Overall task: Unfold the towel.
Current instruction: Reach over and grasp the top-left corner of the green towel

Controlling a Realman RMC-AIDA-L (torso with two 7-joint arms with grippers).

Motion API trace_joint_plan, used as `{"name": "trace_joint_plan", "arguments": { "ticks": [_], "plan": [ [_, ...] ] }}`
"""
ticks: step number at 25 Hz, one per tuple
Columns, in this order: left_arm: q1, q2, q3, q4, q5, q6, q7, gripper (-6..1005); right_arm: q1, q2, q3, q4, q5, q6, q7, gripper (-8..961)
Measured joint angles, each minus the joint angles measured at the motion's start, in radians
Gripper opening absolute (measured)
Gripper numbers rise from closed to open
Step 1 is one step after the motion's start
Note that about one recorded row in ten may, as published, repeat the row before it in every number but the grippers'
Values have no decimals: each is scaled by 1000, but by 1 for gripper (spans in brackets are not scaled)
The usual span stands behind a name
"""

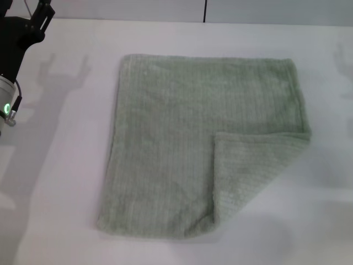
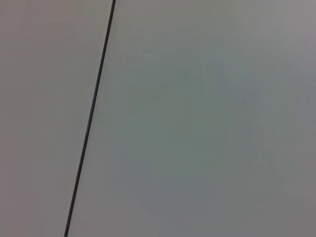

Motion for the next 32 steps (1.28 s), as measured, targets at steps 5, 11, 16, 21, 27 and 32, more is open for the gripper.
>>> {"name": "trace_joint_plan", "arguments": {
  "ticks": [5,11,16,21,27,32],
  "plan": [
    [-1,0,-2,0,-2,0,0,841,4,1,-1,1,-1,1,0,752],
    [5,4,-4,0,-3,10,-2,835,11,0,-1,22,-1,-8,-10,751],
    [11,1,-7,0,-4,13,-4,829,18,0,-4,25,-1,2,-10,751],
    [12,0,-2,1,-5,13,-2,824,16,1,-30,26,-2,-6,-11,752],
    [22,-1,24,-7,-27,7,-3,818,12,2,-66,17,-2,-5,-13,752],
    [20,0,66,-4,-27,5,-9,608,11,2,-66,17,-2,-4,-14,752]
  ]
}}
